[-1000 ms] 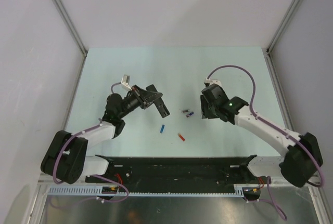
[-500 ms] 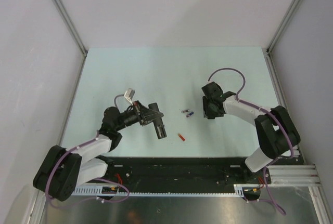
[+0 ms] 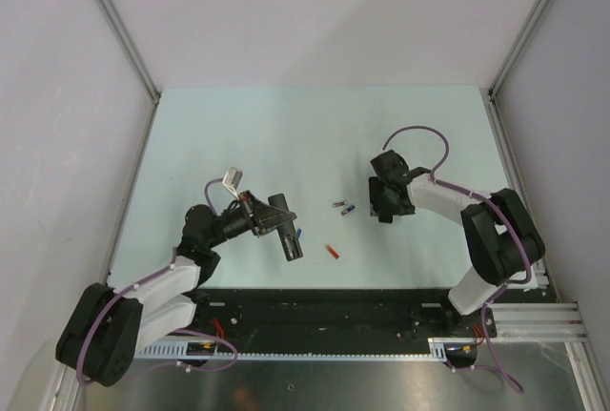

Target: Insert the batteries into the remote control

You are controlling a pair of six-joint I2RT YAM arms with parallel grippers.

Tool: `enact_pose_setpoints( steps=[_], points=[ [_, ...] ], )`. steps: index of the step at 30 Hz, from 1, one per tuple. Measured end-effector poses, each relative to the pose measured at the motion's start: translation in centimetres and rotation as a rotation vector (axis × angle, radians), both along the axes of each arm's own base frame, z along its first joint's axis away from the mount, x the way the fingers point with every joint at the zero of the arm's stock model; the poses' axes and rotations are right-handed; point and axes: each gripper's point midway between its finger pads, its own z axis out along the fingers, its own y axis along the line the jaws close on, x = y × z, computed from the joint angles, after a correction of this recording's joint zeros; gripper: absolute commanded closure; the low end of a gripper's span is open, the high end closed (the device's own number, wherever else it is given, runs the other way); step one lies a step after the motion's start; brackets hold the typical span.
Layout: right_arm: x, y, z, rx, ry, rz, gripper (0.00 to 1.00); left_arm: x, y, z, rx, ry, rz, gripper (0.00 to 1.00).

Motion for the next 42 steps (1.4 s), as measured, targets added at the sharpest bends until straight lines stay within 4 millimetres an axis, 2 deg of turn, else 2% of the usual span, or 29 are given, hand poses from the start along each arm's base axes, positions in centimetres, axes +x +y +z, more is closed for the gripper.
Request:
enact_pose_setpoints(
  steps=[2, 5, 9, 12, 15, 17, 19, 21, 27, 32, 37, 42],
  points=[
    [0.0, 0.1, 0.4, -0.004, -0.016, 0.000, 0.26, -0.1, 0.0, 0.2, -0.002, -0.010, 0.000, 1.00],
    [-0.2, 1.0, 2.3, -0.001, -0.076, 0.024, 0.23, -0.2, 0.1, 0.5, -0.003, -0.036, 0.001, 0.99],
    [-1.1, 4.2, 7.4, 0.039, -0.247, 0.109, 0.16, -0.4, 0.2, 0.8, -0.004, -0.062, 0.002, 0.96],
    [-2.5, 6.5, 11.2, 0.136, -0.383, 0.174, 0.23, -0.7, 0.3, 0.8, -0.004, -0.081, 0.004, 1.00],
    [-3.5, 6.3, 13.0, 0.247, -0.471, 0.161, 0.30, -1.1, 0.6, 0.8, -0.008, -0.101, 0.016, 1.00],
    [-3.9, 5.7, 12.8, 0.326, -0.493, 0.137, 0.34, -1.2, 0.8, 1.0, -0.015, -0.116, 0.030, 1.00],
    [-4.5, 5.3, 11.8, 0.376, -0.474, 0.133, 0.34, -1.2, 0.9, 1.5, -0.021, -0.139, 0.039, 1.00],
    [-5.2, 5.7, 11.0, 0.398, -0.440, 0.160, 0.33, -1.2, 1.0, 1.8, -0.024, -0.159, 0.047, 1.00],
    [-9.0, 10.3, 11.3, 0.523, -0.360, 0.337, 0.28, -0.7, 0.8, 1.4, -0.005, -0.157, 0.047, 1.00],
    [-9.8, 12.5, 12.9, 0.642, -0.355, 0.371, 0.30, -0.2, 0.6, 1.6, 0.002, -0.158, 0.048, 1.00],
    [-9.3, 13.2, 12.5, 0.589, -0.340, 0.387, 0.34, 0.1, 0.5, 2.4, 0.000, -0.193, 0.051, 1.00],
    [-9.1, 14.4, 9.1, 0.431, -0.263, 0.431, 0.39, -0.4, 0.9, 3.6, -0.023, -0.244, 0.072, 1.00]
  ],
)
